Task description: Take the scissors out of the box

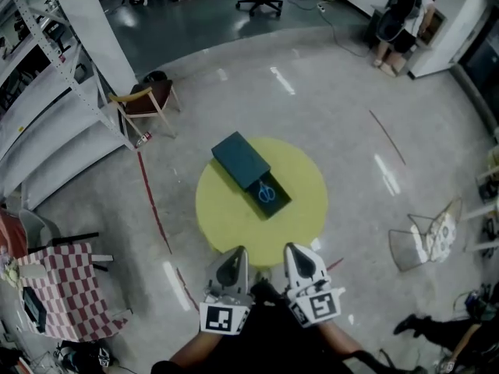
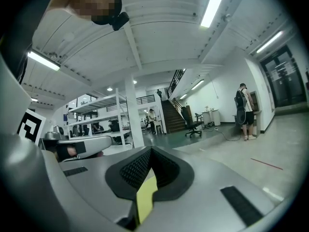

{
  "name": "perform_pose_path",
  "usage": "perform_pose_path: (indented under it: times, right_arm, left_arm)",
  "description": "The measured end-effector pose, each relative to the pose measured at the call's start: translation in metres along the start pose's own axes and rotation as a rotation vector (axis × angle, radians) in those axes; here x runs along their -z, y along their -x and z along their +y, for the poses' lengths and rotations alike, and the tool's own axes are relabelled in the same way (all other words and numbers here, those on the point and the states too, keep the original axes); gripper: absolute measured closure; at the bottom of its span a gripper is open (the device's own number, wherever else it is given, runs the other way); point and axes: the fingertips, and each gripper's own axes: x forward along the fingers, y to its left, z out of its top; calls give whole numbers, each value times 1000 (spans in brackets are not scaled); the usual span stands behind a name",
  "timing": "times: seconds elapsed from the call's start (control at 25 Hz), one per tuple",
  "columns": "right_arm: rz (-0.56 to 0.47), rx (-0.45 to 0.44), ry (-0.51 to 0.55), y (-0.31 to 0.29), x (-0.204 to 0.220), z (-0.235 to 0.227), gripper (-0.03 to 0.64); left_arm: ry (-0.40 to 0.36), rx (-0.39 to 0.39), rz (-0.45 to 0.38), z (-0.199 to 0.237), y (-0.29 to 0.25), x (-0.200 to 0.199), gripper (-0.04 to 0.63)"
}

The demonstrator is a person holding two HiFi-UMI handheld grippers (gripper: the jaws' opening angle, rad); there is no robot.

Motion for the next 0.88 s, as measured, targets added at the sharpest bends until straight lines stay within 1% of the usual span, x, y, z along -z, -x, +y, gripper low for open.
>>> perform_pose_path:
  times: [0.2,0.4,0.48,0.68,0.88]
  right_arm:
    - [5,76,-29,-32,-5,-8,620]
    - [21,119,-42,-65,-3,-17,620]
    - [24,126,-39,-81,0,-21,619]
    - [100,144,-33,-115,20,-36,619]
    - [151,178,-27,-139,46,-56,618]
  left_arm:
    - [10,79,25,22,-37,0,597]
    - [15,139,35,39,-70,-8,597]
    - [23,152,39,47,-82,-11,597]
    - [49,168,57,61,-106,-10,597]
    - [59,188,79,64,-121,-6,597]
